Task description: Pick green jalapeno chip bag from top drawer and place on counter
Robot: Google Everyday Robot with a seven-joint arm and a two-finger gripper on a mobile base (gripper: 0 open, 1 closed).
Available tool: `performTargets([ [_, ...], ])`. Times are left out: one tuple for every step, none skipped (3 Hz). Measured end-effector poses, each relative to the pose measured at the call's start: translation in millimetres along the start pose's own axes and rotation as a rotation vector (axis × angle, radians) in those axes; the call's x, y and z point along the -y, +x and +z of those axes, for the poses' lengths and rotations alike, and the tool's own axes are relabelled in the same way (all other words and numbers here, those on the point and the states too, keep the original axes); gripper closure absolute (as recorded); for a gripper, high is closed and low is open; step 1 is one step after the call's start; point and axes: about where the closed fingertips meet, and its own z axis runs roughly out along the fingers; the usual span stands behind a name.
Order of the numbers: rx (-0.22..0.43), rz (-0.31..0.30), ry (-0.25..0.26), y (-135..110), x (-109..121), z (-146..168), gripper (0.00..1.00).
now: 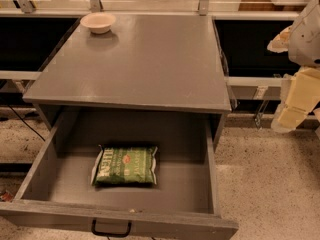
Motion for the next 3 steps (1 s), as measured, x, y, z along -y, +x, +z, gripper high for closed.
performTargets([
  [0.001,-0.002,0.002,-2,0,3,0.0],
  [0.002,-0.013,-0.004,-14,7,33,0.0],
  [0.002,-0.013,-0.005,-14,7,33,0.0],
])
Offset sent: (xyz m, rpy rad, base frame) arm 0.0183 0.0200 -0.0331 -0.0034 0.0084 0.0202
